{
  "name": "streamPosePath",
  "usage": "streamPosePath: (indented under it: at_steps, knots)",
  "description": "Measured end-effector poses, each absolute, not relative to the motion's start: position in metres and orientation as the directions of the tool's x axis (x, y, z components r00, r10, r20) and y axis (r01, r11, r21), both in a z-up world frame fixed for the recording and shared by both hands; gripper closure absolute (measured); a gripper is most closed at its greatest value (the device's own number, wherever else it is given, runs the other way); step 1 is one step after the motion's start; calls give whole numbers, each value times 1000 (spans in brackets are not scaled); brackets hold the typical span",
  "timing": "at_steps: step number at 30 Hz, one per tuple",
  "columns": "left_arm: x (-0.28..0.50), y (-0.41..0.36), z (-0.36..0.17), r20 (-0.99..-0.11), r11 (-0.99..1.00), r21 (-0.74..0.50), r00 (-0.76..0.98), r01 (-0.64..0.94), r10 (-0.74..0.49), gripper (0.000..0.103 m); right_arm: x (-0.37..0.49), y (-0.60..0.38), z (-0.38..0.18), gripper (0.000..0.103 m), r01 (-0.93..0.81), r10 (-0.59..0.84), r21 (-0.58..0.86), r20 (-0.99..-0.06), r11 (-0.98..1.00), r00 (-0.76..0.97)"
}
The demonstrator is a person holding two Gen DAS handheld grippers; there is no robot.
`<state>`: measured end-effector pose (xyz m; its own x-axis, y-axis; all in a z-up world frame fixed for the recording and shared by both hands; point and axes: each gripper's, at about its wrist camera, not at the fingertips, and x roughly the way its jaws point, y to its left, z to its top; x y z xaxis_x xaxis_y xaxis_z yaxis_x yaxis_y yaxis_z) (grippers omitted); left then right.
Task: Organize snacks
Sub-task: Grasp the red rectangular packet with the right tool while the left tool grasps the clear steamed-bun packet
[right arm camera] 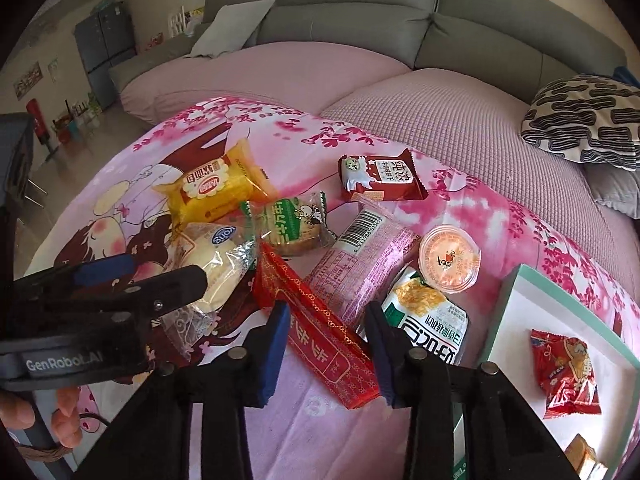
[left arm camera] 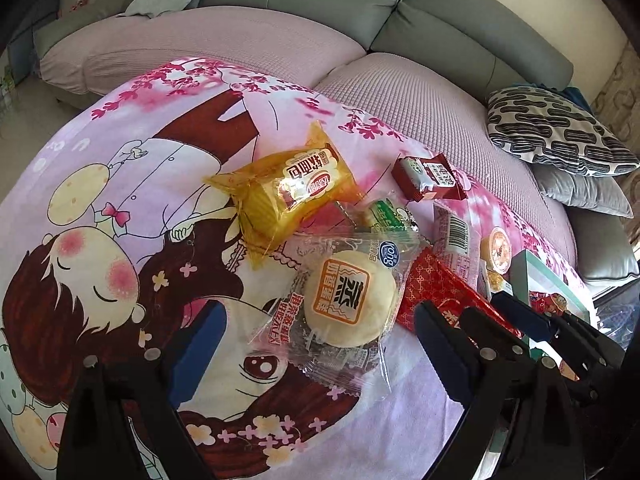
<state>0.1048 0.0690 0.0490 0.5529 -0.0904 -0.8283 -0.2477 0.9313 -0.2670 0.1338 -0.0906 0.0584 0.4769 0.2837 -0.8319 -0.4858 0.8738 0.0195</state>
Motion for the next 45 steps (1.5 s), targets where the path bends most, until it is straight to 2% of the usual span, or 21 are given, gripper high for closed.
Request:
streamPosePath:
  at_steps: [3,7,9,15,18,23,37,45]
  knots:
    - [107,66,46,-831,932,-270,547,-242,-99,9,127,-94,59,71,-487,313,58,-830,871,461]
    - [110,62,40,-839,933,-275,532,-232,-115,12,126,-88,54,72,-498,290,23,-836,867,466]
    - [112,61,36,-845,934,-275,521,-229,-121,19,128,-85,54,72,-510,282,10,-843,860,459]
    - [114,62,31,-850,931,-280,510,-232,-129,29,131,-79,50,73,-563,263,-34,-860,825,438]
    - [114,61,32,-844,932,-286,519,-222,-136,35,132,-76,51,76,-583,261,-41,-866,811,425]
    - [111,64,34,-833,926,-308,532,-217,-152,42,121,-77,57,87,-601,285,-25,-864,799,414]
    - [100,60,37,-827,927,-319,535,-197,-171,46,96,-120,64,91,-322,338,205,-833,924,439]
    - [106,51,28,-831,936,-303,531,-178,-167,46,94,-122,50,91,-258,303,200,-832,945,464]
